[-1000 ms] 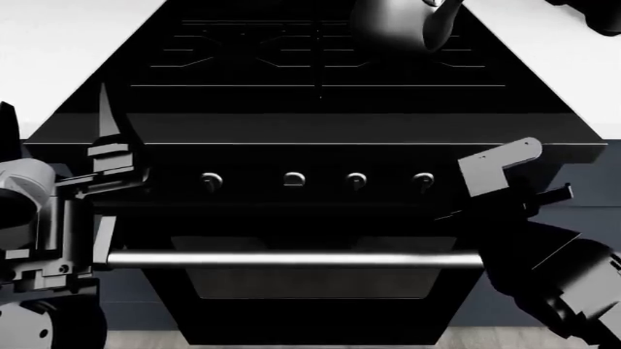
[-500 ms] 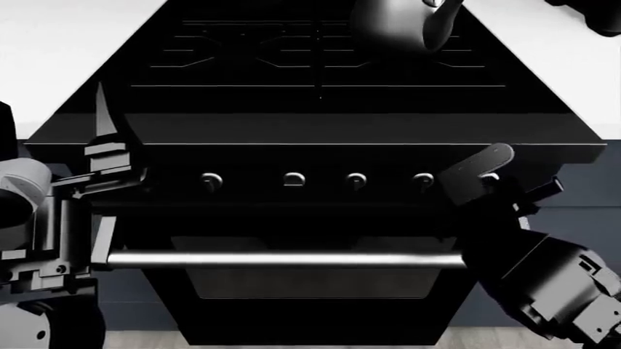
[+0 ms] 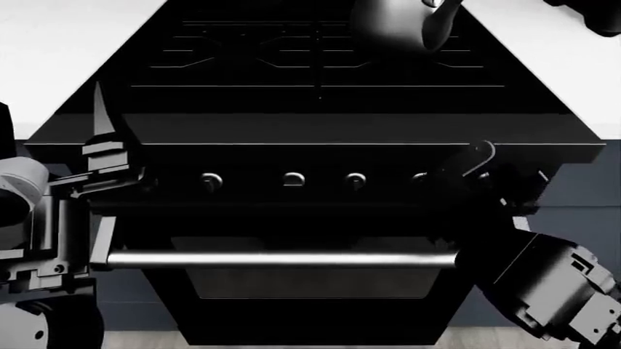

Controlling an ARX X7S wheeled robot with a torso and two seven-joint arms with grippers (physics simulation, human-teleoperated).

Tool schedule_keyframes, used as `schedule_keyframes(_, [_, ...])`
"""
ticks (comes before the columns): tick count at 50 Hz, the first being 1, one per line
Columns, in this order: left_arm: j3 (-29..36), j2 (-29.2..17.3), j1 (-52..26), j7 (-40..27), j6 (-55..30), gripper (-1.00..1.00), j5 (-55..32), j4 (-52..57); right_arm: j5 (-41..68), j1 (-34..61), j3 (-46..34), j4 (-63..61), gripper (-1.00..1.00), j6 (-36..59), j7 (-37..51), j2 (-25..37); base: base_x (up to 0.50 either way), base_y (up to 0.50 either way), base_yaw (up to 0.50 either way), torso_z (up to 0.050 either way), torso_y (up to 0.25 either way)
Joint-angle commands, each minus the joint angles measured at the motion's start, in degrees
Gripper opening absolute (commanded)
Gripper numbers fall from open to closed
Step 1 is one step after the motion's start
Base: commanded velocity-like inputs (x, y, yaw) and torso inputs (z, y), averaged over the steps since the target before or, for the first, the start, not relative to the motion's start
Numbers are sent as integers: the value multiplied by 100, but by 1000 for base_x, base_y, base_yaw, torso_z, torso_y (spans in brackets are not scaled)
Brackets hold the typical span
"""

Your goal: Pick the kettle from the counter and place it on a stove burner. Then turn the burner on.

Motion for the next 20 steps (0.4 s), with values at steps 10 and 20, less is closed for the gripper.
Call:
schedule_keyframes(10, [20,-27,2,-32,15,100,-14,12,302,-16,318,-1087,100,173,310,326,0,0,0,0,0])
schedule_keyframes(20, [28,-40,9,-46,27,100,-19,18,509,-316,546,-1503,100,130,590,550,0,0,0,0,0])
